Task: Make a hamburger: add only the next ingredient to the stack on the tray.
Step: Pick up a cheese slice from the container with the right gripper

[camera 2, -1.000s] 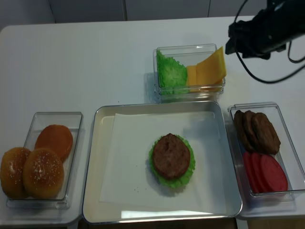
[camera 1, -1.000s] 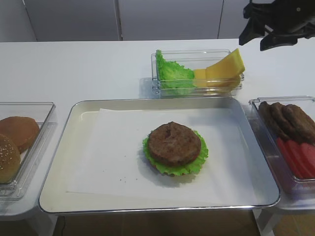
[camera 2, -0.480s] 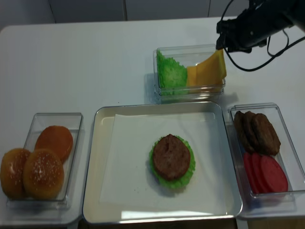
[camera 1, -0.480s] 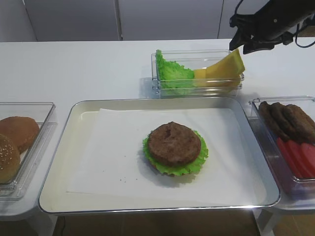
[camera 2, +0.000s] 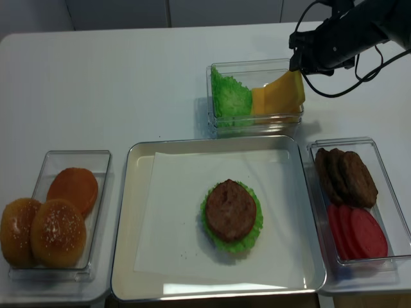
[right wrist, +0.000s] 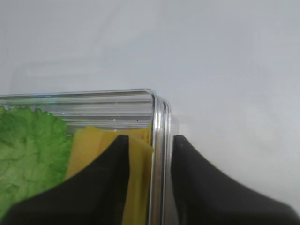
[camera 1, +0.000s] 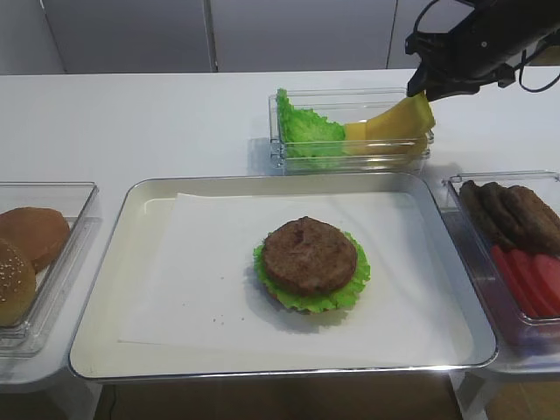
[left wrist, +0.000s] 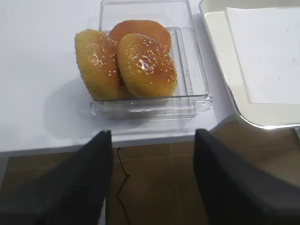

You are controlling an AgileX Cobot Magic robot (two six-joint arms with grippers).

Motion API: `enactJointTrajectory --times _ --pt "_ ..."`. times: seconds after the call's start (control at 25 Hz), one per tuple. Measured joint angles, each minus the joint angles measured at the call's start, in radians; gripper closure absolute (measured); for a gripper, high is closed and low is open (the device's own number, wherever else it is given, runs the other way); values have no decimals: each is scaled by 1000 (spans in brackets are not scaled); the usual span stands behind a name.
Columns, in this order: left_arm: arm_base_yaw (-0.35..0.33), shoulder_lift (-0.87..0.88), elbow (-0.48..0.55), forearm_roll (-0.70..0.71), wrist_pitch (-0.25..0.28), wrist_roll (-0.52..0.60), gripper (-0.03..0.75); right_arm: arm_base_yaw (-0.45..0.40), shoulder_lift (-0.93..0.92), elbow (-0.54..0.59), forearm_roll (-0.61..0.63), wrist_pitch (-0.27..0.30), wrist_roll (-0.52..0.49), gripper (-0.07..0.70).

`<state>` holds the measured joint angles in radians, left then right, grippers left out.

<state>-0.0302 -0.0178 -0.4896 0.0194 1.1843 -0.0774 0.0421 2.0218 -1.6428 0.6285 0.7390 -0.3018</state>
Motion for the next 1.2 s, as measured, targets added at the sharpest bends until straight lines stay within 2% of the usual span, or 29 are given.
enactJointTrajectory --times 0.2,0.4,0.88,1.2 --pt "0 0 0 0 0 0 307 0 0 0 0 0 -2 524" --pt "0 0 0 0 0 0 307 0 0 0 2 3 -6 573" --pt "0 0 0 0 0 0 307 0 -8 0 6 20 -29 591" --pt "0 0 0 0 0 0 307 0 -61 0 6 54 -29 592"
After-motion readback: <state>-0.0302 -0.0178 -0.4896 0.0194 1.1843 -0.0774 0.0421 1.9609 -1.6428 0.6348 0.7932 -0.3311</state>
